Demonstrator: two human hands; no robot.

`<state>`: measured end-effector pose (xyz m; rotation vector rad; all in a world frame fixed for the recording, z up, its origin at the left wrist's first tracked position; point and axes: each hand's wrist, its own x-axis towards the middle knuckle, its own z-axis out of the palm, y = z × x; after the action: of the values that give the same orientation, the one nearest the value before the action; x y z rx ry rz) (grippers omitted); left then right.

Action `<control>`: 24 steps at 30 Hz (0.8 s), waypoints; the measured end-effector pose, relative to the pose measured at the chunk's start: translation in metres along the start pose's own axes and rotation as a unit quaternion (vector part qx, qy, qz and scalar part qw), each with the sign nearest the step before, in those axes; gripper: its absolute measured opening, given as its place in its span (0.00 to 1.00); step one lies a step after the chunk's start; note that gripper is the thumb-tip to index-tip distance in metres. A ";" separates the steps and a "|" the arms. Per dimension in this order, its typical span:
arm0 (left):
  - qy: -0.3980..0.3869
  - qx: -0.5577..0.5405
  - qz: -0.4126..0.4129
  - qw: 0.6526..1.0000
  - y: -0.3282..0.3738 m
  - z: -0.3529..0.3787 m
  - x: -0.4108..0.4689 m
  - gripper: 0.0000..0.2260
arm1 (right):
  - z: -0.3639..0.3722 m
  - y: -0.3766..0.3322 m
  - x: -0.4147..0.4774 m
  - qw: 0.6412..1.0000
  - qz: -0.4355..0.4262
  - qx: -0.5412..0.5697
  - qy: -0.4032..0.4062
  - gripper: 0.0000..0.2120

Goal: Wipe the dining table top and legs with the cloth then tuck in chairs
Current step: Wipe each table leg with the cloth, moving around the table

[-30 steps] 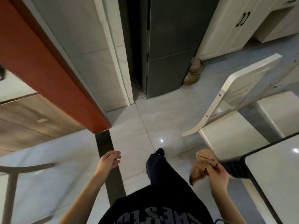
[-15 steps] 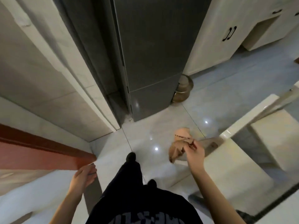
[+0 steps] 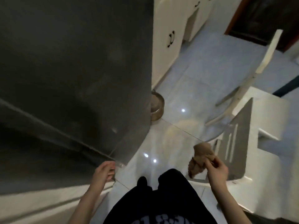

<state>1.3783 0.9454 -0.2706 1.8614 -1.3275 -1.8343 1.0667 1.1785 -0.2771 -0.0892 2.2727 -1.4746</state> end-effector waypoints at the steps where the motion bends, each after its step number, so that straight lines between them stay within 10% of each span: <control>1: -0.027 0.022 0.006 0.999 0.018 0.010 0.014 0.08 | -0.001 -0.003 0.003 1.000 0.007 0.006 0.023 0.05; 9: -0.178 0.140 0.044 0.973 0.137 0.130 0.115 0.09 | -0.008 -0.016 0.059 0.984 0.078 0.056 0.147 0.07; 24: -0.146 0.147 0.000 0.978 0.316 0.302 0.262 0.08 | 0.012 -0.167 0.328 0.990 0.064 0.087 0.096 0.11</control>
<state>0.9266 0.7099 -0.2940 1.7670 -1.7831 -2.0690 0.7443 1.0042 -0.2371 0.2546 2.2356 -1.6666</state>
